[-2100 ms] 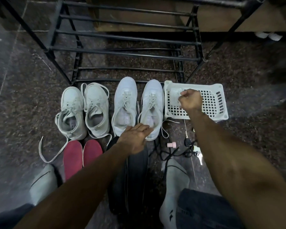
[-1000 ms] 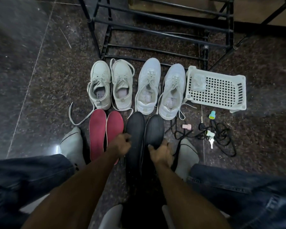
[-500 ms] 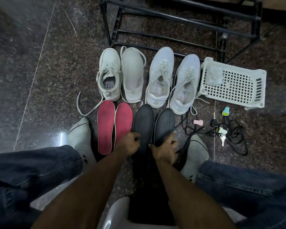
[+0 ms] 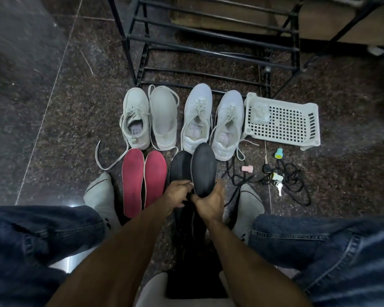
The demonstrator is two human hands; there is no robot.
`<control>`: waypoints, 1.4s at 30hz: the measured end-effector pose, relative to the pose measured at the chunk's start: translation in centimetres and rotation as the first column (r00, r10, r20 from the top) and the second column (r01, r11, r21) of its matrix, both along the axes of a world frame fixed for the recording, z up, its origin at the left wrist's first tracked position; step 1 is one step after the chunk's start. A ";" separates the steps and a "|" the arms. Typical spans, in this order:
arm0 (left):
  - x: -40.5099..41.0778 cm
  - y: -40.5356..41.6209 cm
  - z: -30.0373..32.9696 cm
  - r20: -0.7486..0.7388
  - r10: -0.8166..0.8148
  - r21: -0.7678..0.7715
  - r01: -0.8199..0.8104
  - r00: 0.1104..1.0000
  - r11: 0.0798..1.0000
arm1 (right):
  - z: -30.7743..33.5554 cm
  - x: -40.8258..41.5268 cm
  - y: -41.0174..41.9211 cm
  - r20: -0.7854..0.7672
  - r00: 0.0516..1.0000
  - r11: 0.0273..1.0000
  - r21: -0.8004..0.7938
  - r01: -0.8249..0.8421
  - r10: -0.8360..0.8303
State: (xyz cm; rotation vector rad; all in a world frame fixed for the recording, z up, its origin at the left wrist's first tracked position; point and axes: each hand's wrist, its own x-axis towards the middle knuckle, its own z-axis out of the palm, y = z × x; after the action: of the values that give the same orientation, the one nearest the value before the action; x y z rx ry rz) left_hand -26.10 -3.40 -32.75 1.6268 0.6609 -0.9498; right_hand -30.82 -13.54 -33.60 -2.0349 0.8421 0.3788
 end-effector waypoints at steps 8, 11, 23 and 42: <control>3.4 -2.1 2.6 0.094 -0.045 -0.108 0.055 0.995 0.993 | 2.4 3.3 -3.0 0.088 0.996 0.999 0.001 0.033 -0.033; 5.7 -3.3 2.8 0.285 -0.153 -0.018 0.165 0.946 0.986 | 3.1 4.8 -5.3 0.114 0.988 0.993 -0.029 0.111 -0.107; 11.2 -6.7 1.1 0.143 -0.990 0.757 0.644 0.003 0.112 | 3.2 9.2 -10.8 0.158 0.950 0.954 -0.087 0.286 -0.270; 4.6 -5.1 -0.9 0.466 -0.786 0.659 0.434 0.406 0.615 | 1.6 6.9 -9.2 0.059 0.996 0.990 -0.117 0.076 -0.069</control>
State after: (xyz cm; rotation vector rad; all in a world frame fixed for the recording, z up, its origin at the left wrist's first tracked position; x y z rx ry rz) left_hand -21.49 -8.53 -33.64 2.5611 -0.4287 -0.5357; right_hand -23.91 -22.74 -32.05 -2.1074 0.9212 0.2364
